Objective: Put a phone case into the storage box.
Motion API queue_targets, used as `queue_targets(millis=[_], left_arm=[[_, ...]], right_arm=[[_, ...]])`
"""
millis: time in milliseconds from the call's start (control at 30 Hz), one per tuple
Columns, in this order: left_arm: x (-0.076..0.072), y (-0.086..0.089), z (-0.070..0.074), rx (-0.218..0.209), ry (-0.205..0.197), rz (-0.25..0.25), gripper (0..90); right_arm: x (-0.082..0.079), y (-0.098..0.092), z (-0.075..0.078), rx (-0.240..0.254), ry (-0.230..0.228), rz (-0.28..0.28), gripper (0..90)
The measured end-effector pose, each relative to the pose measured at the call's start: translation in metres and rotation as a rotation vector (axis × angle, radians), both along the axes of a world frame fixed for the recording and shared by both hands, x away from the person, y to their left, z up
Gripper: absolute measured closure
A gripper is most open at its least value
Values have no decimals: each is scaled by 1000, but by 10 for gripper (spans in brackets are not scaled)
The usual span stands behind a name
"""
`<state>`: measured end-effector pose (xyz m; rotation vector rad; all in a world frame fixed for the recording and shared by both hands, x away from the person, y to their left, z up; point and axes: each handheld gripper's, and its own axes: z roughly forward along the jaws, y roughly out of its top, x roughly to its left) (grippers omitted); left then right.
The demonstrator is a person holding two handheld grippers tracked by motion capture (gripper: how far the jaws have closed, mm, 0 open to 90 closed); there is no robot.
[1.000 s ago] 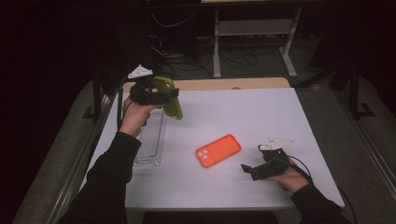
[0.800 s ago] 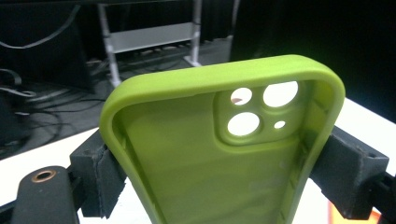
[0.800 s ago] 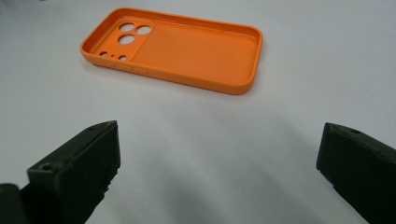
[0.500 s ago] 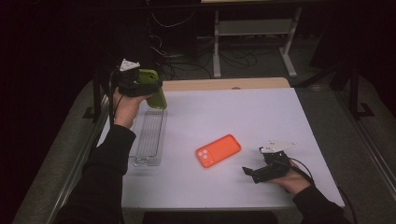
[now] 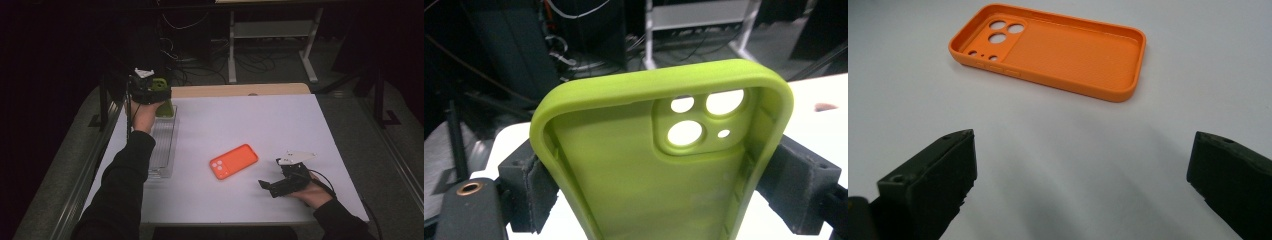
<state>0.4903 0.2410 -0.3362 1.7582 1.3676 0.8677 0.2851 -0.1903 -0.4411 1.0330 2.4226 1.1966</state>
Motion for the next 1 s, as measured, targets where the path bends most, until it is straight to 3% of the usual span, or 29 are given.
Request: queue_targets(millis=[200,333,500,867,933,1000], left_arm=[[5,-1,-19,-9,20,16,136],[9,1,-28,24,44,23,135],[13,5,-39,3,53,33,133],[18,4,-44,7,38,34,115],[19,4,-46,-20,34,28,74],[18,7,-46,-2,60,12,29]], right_arm=[[-1,0,1,4,3,2,0],[-1,1,1,6,1,6,0],[-1,1,1,5,3,8,0],[0,2,0,6,8,12,0],[0,2,0,2,8,14,0],[0,2,0,2,5,15,0]])
